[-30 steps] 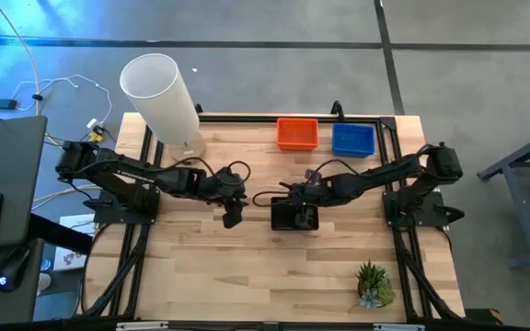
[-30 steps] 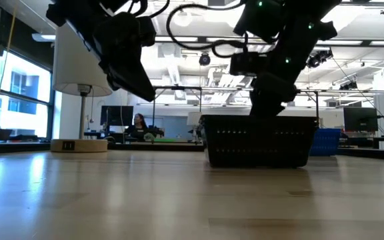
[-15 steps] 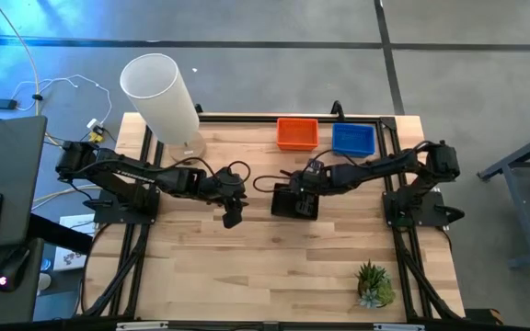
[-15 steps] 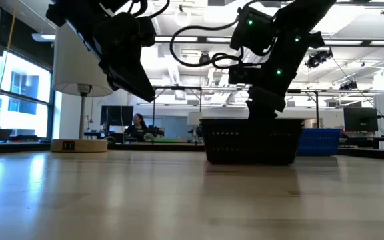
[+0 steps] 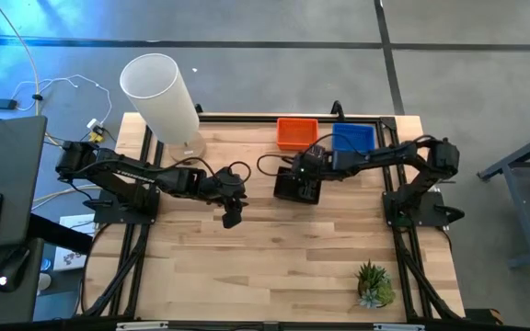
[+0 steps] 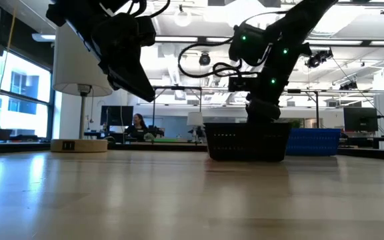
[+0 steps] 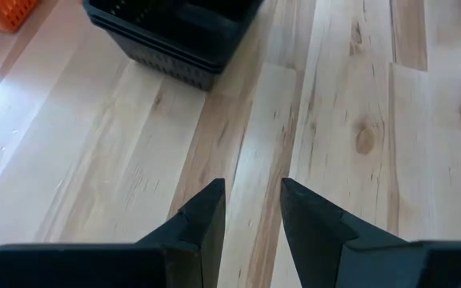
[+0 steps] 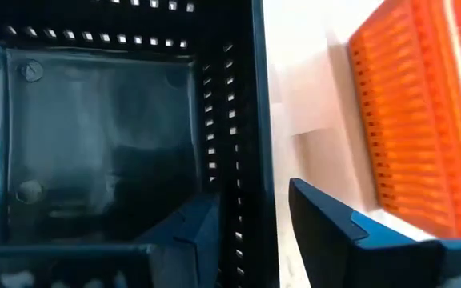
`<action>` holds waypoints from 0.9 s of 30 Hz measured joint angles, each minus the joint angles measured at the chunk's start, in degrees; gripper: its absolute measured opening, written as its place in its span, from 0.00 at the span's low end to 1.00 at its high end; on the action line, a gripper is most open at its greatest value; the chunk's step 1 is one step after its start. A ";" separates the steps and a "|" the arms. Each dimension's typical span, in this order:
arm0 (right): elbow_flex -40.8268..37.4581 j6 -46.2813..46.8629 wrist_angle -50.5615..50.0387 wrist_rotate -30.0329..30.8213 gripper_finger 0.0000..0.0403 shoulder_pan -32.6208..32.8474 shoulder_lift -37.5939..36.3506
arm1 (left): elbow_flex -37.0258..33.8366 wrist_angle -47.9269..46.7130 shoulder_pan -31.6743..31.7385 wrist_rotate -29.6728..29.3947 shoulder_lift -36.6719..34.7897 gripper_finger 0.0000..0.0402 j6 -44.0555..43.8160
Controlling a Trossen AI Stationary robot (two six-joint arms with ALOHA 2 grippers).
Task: Stack baskets by color
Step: Move the stack of black bins to the top center of the table below the stack of orange bins, then return to Home Position
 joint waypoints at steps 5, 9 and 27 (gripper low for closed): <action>-0.02 -3.93 1.17 -0.22 0.32 -1.73 0.00 | 0.00 0.00 0.00 -0.01 0.00 0.27 0.00; -0.04 -6.54 3.46 -0.44 0.32 -2.19 -0.02 | 0.00 0.00 0.00 -0.01 0.00 0.27 0.00; -0.04 -11.30 10.13 2.86 0.32 -3.27 -0.04 | -0.02 0.00 0.00 -0.06 0.02 0.27 1.49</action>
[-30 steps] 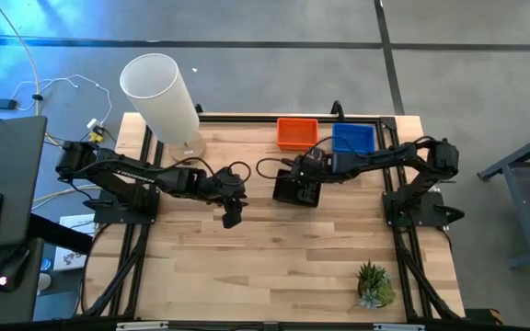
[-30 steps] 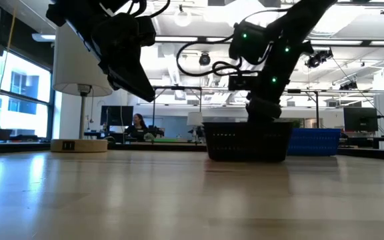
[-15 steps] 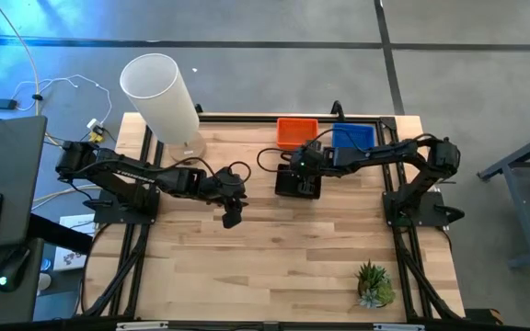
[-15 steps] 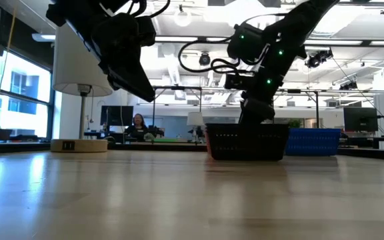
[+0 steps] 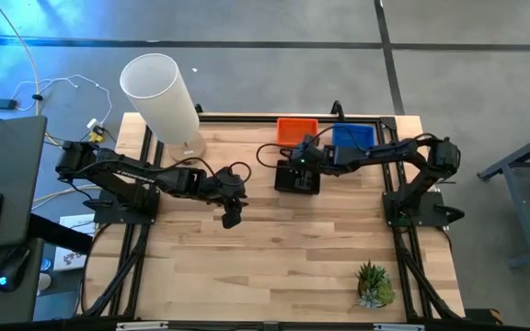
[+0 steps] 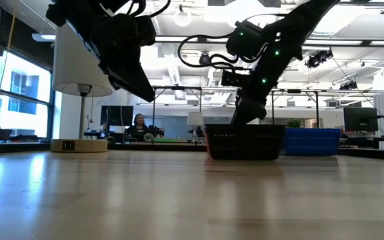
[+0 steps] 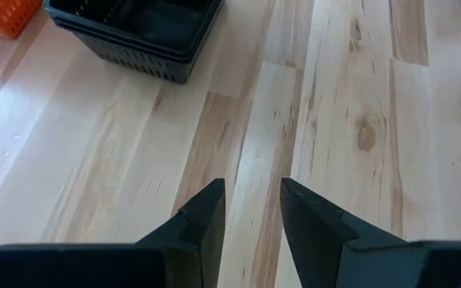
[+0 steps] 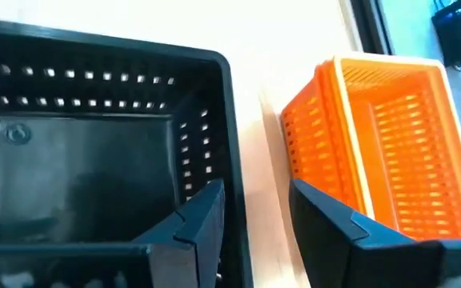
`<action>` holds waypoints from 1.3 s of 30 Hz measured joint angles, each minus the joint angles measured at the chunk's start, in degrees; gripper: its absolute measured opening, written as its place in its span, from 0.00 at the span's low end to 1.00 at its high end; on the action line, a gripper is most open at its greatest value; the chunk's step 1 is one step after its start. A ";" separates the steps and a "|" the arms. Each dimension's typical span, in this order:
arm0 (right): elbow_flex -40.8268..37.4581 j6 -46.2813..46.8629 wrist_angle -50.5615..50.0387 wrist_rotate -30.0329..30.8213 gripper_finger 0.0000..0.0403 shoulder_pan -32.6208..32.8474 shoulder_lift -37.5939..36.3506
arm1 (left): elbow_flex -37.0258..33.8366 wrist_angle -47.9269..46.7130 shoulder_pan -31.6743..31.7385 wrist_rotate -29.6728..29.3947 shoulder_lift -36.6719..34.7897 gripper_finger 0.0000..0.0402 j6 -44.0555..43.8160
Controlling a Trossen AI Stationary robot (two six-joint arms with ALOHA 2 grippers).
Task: Stack baskets by color
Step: Return to Home Position
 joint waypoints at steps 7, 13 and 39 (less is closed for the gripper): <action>0.00 3.93 0.30 -0.46 0.32 0.05 -0.78 | -0.02 -1.63 1.79 8.57 0.00 0.27 1.51; 0.00 10.08 -0.80 -0.53 0.32 3.25 -5.09 | -0.02 -2.09 3.69 19.65 0.00 0.27 3.74; 0.00 22.19 -17.83 0.44 0.32 22.37 -16.08 | -19.79 18.19 6.04 24.65 -17.42 0.27 2.97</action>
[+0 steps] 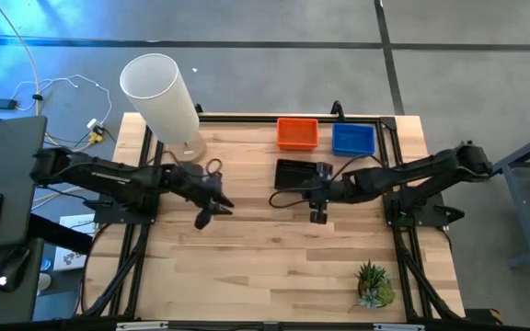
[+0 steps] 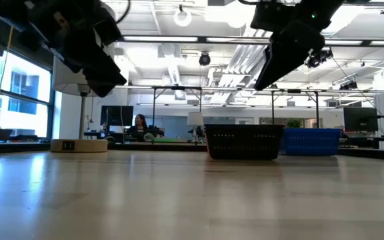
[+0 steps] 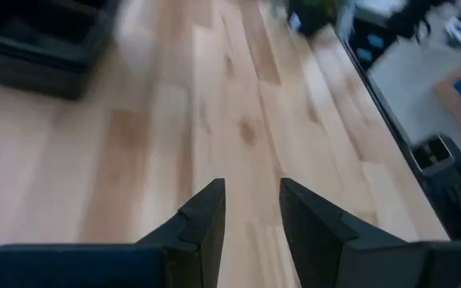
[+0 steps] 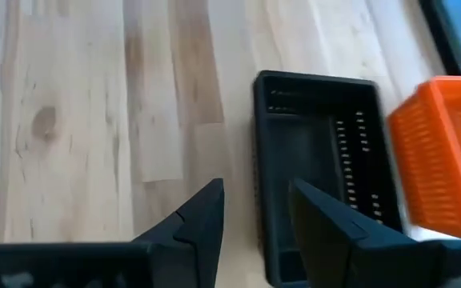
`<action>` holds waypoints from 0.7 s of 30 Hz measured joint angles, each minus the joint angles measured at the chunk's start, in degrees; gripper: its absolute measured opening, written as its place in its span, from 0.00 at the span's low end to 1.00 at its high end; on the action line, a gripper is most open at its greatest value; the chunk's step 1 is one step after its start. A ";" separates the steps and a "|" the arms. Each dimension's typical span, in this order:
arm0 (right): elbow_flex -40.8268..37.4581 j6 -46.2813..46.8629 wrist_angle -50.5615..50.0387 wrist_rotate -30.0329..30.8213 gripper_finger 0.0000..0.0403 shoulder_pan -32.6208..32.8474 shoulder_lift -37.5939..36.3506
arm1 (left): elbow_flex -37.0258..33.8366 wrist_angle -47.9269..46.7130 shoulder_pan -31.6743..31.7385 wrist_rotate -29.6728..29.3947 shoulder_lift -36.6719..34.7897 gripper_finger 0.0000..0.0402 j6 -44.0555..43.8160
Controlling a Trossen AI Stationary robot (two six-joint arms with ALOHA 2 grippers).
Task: Stack baskets by color
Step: Return to Home Position
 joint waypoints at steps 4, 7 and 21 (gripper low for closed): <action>0.00 0.03 -1.06 1.27 0.32 -0.07 -3.00 | -4.88 2.62 1.73 -2.10 -7.08 0.27 -0.02; -1.32 1.89 -1.87 3.45 0.32 0.17 -6.18 | -8.72 5.60 2.21 -2.16 -12.06 0.27 -0.01; -24.47 10.90 7.70 5.12 0.32 0.59 -39.12 | -21.66 11.87 2.22 -2.10 -29.72 0.27 -1.55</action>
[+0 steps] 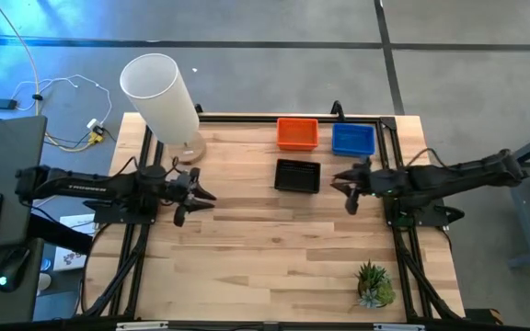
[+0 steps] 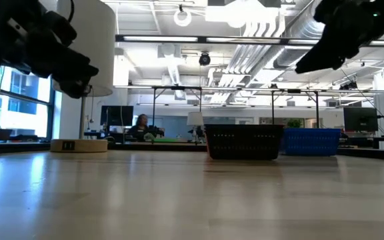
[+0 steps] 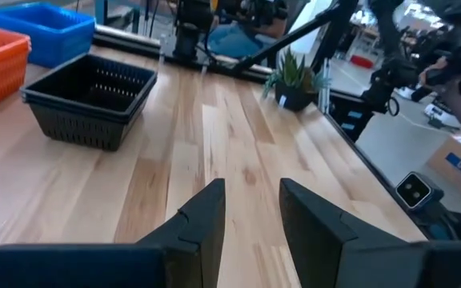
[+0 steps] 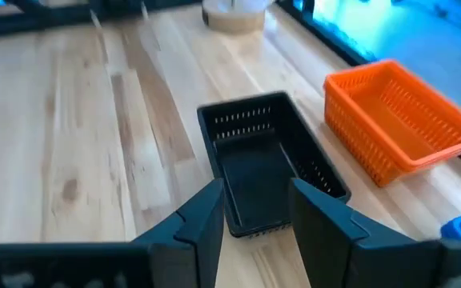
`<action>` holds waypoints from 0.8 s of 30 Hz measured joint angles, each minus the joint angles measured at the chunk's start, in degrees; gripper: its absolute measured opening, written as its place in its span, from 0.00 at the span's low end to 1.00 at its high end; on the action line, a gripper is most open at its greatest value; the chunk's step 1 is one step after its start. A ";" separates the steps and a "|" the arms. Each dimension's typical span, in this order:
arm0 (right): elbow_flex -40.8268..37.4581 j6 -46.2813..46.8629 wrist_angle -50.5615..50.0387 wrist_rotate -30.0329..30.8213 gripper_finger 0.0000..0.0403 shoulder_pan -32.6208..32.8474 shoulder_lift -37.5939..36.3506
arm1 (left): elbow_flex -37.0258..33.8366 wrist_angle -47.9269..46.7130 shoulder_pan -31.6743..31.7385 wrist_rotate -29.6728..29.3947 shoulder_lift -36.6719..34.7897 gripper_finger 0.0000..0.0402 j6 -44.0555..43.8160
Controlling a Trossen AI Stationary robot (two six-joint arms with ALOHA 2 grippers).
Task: Stack baskets by color
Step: Return to Home Position
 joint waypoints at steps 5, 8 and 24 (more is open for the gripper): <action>-3.06 -3.52 0.13 0.61 0.32 0.00 -10.30 | -1.99 -0.01 0.00 -0.05 -4.61 0.27 0.01; -4.70 -4.80 -0.42 1.46 0.32 0.00 -16.30 | -3.21 -0.13 0.00 -0.06 -7.29 0.27 0.04; -15.30 -5.62 1.03 0.51 0.32 0.00 -38.62 | -3.45 -6.93 0.00 -0.08 -15.19 0.27 5.00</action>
